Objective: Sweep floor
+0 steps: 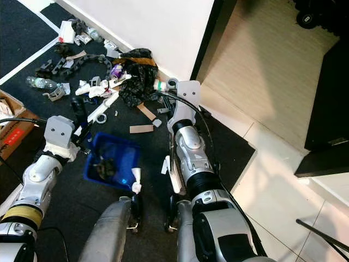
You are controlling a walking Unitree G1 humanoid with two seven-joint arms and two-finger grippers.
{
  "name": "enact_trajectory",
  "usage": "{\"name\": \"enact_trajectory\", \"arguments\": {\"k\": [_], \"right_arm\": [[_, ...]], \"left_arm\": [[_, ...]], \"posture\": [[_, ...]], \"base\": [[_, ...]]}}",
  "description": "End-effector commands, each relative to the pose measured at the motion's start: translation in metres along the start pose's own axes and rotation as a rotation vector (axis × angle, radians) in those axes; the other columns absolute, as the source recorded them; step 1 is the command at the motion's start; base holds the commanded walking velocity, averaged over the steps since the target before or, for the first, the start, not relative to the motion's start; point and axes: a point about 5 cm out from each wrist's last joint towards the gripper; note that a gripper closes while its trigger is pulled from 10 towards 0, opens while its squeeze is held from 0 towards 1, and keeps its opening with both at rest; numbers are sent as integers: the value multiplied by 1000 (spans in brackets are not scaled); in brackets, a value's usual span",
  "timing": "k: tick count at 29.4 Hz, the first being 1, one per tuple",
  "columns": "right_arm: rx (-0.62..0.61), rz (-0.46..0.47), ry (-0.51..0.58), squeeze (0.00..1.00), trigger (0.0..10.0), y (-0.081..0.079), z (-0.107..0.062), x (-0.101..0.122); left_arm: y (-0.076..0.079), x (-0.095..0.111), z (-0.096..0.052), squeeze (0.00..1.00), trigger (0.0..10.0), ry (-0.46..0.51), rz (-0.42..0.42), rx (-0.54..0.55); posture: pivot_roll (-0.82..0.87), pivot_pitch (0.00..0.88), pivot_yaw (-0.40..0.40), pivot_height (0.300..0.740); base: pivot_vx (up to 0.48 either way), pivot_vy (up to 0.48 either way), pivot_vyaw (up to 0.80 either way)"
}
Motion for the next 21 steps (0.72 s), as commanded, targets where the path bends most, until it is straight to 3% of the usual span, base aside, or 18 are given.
{"name": "enact_trajectory", "arguments": {"k": [1, 4, 6, 8, 10, 15, 21], "right_arm": [[-10, 107, -61, 0, 10000, -8, -5, -19], [-10, 107, -60, 0, 10000, -8, -5, -18], [-8, 109, -59, 0, 10000, -9, -5, -18], [-8, 109, -59, 0, 10000, -9, -5, -18], [-6, 109, -61, 0, 10000, -10, -5, -19], [-6, 111, -65, 0, 10000, -11, -5, -20], [-20, 135, -63, 0, 10000, -11, -5, -20]], "left_arm": [[-9, -6, -9, 0, 10000, -20, -12, -17], [-13, -5, -12, 0, 10000, -16, -6, -19], [-1, -6, -16, 0, 10000, -8, -23, -45], [-1, -6, -16, 0, 10000, -8, -23, -45], [15, -8, -18, 0, 10000, -7, -41, -79], [36, -7, -17, 0, 10000, -3, -43, -130], [40, -6, -14, 0, 10000, 1, -62, -131]], "posture": [[73, 356, -18, 740], [75, 357, -18, 740], [73, 359, -20, 740], [73, 359, -20, 740], [71, 360, -23, 740], [68, 368, -27, 740], [68, 372, -25, 740]], "base": [[0, 0, 0], [0, 0, 0], [0, 0, 0], [0, 0, 0], [0, 0, 0], [0, 0, 0], [0, 0, 0]]}}
Point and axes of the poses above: a point about 5 cm out from each wrist's last joint towards the gripper, its own z axis pointing out of the wrist towards the gripper, its own x axis along the axis of the wrist's last joint, y = z × x, and after that the axes turned 14 degrees about z, right-handed
